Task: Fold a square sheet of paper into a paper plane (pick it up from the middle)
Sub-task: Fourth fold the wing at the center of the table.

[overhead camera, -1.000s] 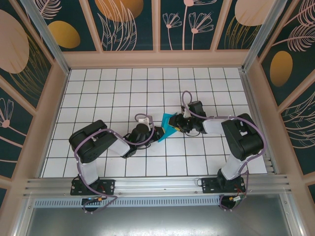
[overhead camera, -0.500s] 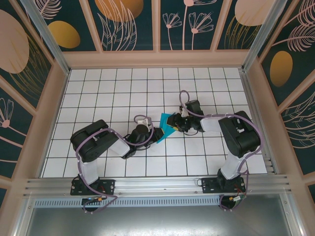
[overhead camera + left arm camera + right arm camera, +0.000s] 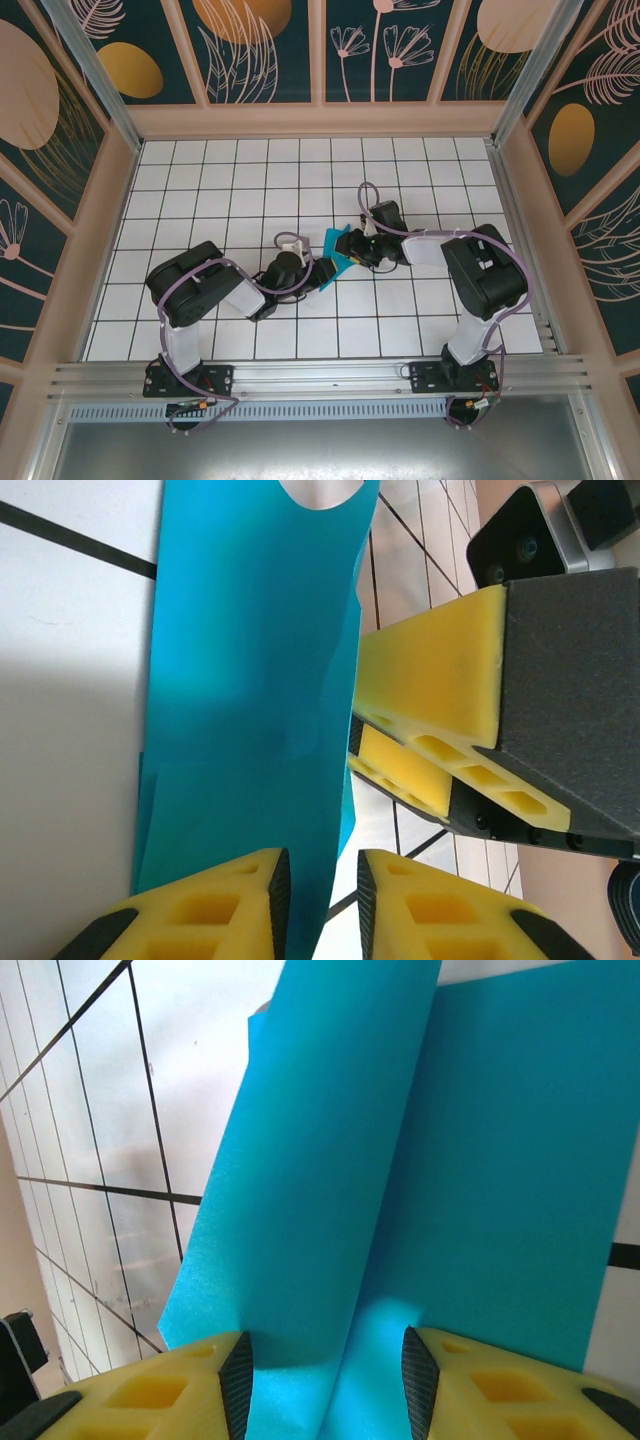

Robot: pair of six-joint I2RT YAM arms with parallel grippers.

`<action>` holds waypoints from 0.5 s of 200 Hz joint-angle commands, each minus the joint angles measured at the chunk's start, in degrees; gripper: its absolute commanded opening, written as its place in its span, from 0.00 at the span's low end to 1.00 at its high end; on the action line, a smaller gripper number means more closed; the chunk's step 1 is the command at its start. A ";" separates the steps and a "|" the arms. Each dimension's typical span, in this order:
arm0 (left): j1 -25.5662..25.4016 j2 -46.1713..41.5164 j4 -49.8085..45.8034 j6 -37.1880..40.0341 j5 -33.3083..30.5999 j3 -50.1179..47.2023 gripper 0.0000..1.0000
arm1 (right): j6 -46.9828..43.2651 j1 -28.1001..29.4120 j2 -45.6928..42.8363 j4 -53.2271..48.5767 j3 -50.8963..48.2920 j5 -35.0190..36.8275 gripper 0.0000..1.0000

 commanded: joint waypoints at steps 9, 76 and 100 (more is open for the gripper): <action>1.02 -3.92 -4.20 3.06 -1.49 -1.03 0.30 | -1.76 0.94 3.61 -7.04 0.29 6.05 0.48; 1.52 -13.49 -14.50 9.24 -5.57 -1.42 0.37 | -0.19 1.97 5.66 -12.33 2.31 11.54 0.54; 1.48 -13.82 -13.44 11.16 -2.48 -0.12 0.37 | 0.53 2.46 6.62 -14.59 3.59 13.46 0.58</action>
